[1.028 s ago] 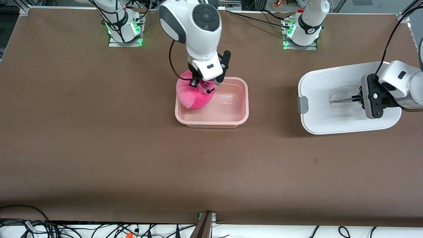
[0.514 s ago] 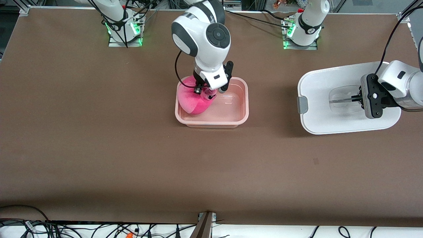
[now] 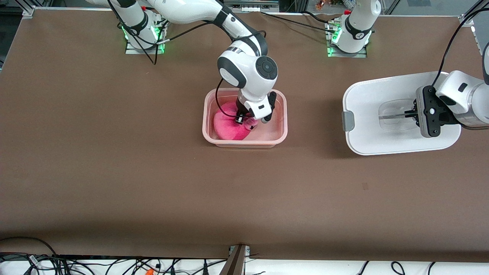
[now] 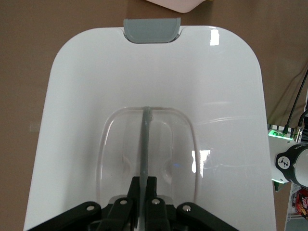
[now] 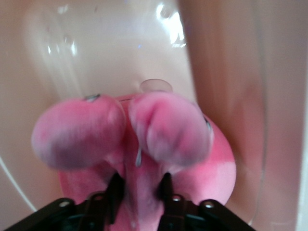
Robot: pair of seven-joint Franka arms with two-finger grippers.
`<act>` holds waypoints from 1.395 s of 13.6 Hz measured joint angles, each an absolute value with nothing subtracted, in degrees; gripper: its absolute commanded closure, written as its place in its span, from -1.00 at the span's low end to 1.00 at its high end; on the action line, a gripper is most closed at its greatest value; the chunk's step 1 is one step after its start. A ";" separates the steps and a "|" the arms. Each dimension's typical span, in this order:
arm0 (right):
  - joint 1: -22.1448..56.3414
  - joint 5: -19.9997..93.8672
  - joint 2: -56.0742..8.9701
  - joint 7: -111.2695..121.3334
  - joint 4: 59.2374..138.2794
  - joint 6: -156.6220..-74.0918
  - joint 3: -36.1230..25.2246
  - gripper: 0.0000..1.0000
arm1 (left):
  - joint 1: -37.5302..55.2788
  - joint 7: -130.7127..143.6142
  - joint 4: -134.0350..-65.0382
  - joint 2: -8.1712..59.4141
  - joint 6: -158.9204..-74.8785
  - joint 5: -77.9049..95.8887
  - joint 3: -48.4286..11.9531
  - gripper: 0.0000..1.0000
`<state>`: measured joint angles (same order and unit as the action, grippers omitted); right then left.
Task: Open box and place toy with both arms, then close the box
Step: 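Release the toy and withdraw the right gripper while the left gripper brings the lid, then lower the lid onto the box with the left gripper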
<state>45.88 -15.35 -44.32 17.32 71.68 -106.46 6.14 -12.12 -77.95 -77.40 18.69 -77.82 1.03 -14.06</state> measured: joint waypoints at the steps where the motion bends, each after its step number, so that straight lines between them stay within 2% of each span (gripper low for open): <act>1: 45.97 -15.35 -44.28 14.77 71.33 -108.94 6.15 -1.00 | -12.12 -77.95 -77.40 18.71 -77.82 1.22 -14.07 1.00; 3: 46.23 -15.35 -44.27 8.98 71.20 -113.78 6.19 -1.00 | -12.12 -77.95 -77.40 18.80 -77.82 1.37 -14.09 1.00; 6: 46.36 -14.49 -43.32 5.56 70.42 -113.86 5.93 -1.00 | -12.12 -77.85 -77.40 18.94 -77.82 1.40 -14.17 1.00; 10: 45.10 -11.60 -36.52 4.65 66.11 -109.14 -0.12 -1.00 | -11.83 -76.74 -77.39 19.00 -77.82 1.75 -15.23 1.00; 14: 35.61 -1.25 -25.99 4.72 65.70 -99.04 -5.63 -1.00 | -7.29 -76.50 -77.41 19.26 -78.59 5.15 -18.02 1.00; 16: 34.32 -0.20 -20.52 1.64 69.37 -96.21 -9.09 -1.00 | -2.22 -75.65 -77.44 19.55 -82.65 5.72 -18.34 1.00; 17: 33.04 -0.22 -14.96 -5.24 75.57 -95.46 -9.35 -1.00 | 1.08 -74.67 -77.60 19.65 -86.92 8.11 -18.65 1.00; 19: 28.97 -0.35 -8.96 -11.77 82.48 -93.93 -6.69 -1.00 | 3.52 -72.57 -78.80 19.96 -92.61 10.73 -18.93 1.00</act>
